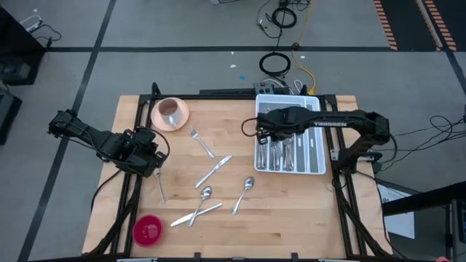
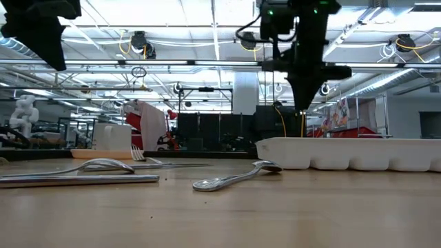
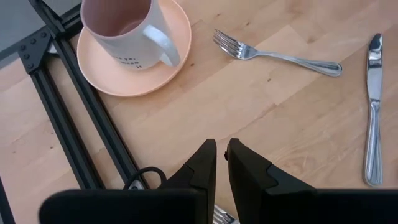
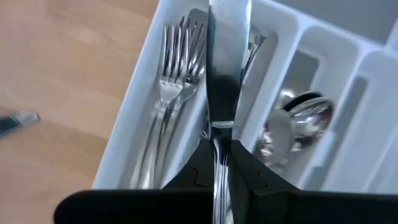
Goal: Sort silverware
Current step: Put the top silver knife into the white silverware tray
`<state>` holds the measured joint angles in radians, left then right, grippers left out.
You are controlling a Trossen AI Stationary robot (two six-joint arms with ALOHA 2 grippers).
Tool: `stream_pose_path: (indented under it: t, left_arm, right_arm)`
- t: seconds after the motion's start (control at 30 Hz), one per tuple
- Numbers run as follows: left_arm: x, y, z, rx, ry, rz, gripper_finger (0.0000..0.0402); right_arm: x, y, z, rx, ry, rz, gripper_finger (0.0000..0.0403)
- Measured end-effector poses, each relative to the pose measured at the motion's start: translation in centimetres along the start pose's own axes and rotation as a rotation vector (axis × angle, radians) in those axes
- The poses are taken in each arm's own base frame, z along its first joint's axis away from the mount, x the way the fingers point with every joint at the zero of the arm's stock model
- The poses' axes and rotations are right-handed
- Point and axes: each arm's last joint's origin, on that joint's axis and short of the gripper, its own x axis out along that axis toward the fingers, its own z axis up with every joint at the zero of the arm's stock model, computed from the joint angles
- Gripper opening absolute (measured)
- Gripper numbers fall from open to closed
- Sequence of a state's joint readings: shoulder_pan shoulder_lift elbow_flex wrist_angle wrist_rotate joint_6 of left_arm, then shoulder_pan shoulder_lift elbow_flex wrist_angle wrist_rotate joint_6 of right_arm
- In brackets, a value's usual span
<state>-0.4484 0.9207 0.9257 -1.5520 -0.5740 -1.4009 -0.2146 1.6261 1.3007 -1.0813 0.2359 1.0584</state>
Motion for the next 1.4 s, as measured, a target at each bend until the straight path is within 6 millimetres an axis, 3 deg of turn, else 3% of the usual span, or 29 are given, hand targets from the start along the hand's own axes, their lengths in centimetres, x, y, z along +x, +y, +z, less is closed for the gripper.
stream_pose_path:
  t: [0.4, 1.13, 1.27, 1.4]
  left_arm:
    - [0.0, 0.0, 0.0, -0.006, -0.007, -0.001, 0.0048]
    - [0.0, 0.0, 0.0, -0.002, -0.007, 0.001, 0.0048]
    - [0.0, 0.0, 0.0, 0.001, -0.007, 0.002, 0.0048]
    - [0.0, 0.0, 0.0, 0.001, -0.007, 0.002, 0.0048]
  right_arm:
    - [5.1, -1.3, -2.2, 0.202, -0.021, 0.057, 0.0]
    - [8.1, -2.1, -5.3, 0.266, 0.037, 0.082, 0.0001]
    - [8.1, -2.2, -5.3, 0.256, 0.037, 0.08, 0.0027]
    - [8.1, -2.2, -5.3, 0.253, 0.037, 0.08, 0.0083]
